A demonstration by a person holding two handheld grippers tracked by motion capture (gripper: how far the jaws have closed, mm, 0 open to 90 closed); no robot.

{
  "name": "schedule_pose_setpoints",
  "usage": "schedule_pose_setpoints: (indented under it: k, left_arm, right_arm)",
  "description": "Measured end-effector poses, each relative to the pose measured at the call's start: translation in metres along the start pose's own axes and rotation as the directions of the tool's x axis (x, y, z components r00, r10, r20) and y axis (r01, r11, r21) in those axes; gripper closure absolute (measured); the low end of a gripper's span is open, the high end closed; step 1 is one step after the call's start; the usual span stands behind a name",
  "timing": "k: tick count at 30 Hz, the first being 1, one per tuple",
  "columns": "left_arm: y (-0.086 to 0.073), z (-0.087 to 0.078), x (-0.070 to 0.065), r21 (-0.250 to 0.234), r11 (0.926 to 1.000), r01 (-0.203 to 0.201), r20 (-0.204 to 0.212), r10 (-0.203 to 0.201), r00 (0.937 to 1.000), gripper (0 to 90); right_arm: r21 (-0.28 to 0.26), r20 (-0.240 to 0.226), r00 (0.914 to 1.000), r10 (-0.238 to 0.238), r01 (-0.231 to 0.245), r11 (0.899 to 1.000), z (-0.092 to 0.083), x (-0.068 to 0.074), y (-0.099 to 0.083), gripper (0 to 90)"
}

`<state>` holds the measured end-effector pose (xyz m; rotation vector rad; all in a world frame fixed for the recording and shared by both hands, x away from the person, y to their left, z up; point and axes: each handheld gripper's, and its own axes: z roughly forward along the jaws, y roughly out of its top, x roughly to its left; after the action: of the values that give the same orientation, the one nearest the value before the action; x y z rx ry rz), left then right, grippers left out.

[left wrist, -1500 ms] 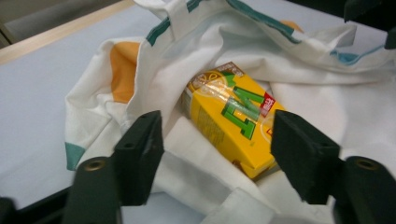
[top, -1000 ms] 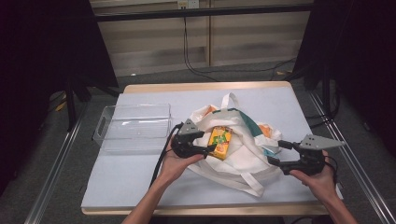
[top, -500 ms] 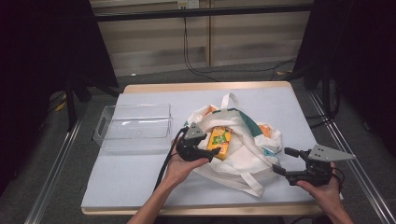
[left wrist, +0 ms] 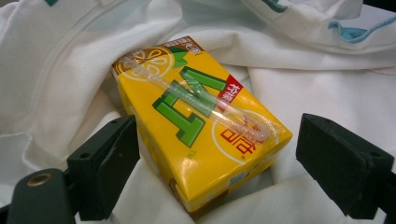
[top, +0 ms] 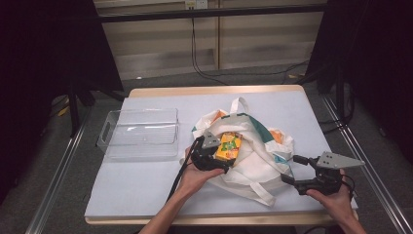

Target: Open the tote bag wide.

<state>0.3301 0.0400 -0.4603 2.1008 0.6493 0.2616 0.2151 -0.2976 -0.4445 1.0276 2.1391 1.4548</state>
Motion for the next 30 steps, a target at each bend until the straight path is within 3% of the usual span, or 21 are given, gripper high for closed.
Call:
schedule_pose_setpoints:
  k: [9,17,23,27,30]
  left_arm:
    - [-0.001,0.009,-0.002,0.022,0.9993,-0.031,0.003,0.031,0.9995,10.6]
    - [-0.004,0.014,-0.006,0.043,0.9969,-0.066,-0.036,0.067,0.9971,7.5]
    - [-0.010,0.015,-0.008,0.007,0.9978,-0.066,-0.058,0.067,0.9961,8.8]
    - [-0.010,0.017,-0.011,0.009,0.9970,-0.077,-0.080,0.078,0.9938,7.5]
    - [-0.009,0.016,-0.012,0.019,0.9960,-0.087,-0.101,0.088,0.9909,11.9]
  right_arm:
    - [0.003,-0.007,1.0000,0.005,-0.005,1.000,0.005,0.001,0.003,16.9]
    - [0.003,-0.009,0.9999,-0.006,0.006,1.000,0.002,0.000,0.000,16.5]
    - [0.012,-0.014,0.9999,0.001,-0.001,1.000,0.002,-0.001,-0.001,16.4]
    - [0.013,-0.010,0.9999,0.001,0.000,1.000,0.003,-0.001,-0.001,16.4]
    - [0.015,-0.013,0.9999,0.000,0.000,1.000,0.003,0.000,-0.001,16.4]
